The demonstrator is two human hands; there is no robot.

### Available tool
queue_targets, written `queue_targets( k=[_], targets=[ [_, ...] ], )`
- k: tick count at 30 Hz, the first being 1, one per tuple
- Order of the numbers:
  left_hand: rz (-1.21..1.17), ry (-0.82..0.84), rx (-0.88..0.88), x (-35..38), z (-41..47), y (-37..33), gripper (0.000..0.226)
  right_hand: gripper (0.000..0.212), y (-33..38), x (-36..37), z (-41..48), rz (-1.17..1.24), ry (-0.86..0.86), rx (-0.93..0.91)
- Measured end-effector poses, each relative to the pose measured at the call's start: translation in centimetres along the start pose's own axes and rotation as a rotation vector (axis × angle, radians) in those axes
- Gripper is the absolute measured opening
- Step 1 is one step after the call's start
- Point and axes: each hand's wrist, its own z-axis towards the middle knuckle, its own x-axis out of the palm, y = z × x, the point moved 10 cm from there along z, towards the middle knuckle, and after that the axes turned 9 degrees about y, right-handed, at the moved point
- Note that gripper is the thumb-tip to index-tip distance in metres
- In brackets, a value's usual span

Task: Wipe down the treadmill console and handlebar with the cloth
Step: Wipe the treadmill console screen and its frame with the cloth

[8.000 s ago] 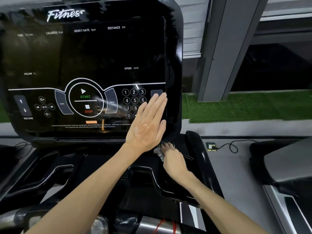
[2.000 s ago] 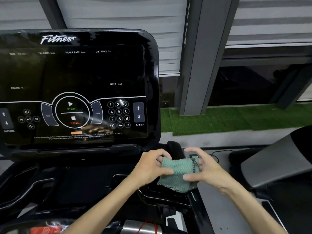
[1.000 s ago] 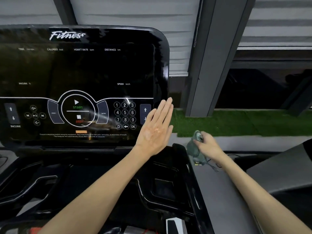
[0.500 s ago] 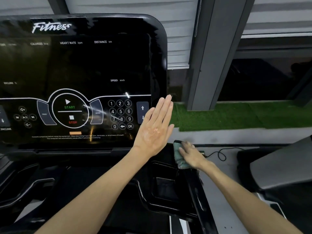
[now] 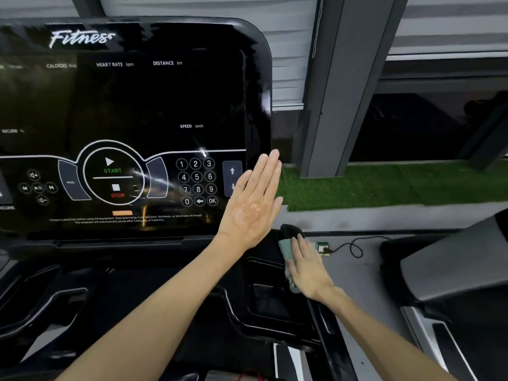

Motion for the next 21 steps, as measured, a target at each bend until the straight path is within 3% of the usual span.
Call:
queue_targets(
  k=[8,16,21],
  targets=[
    [-0.023,0.013,-0.013,-0.2,-0.1,0.0,0.066,0.059,-0.5,2.2,-7.4,0.033,0.046,-0.037],
    [-0.04,0.049,-0.005,0.2,-2.3,0.1,0.064,0.061,-0.7,-0.1,2.4,0.011,0.08,0.059],
    [0.015,0.069,0.005,0.8,-3.0,0.3,0.065,0.059,-1.0,-0.4,7.8,0.032,0.202,0.123]
  ],
)
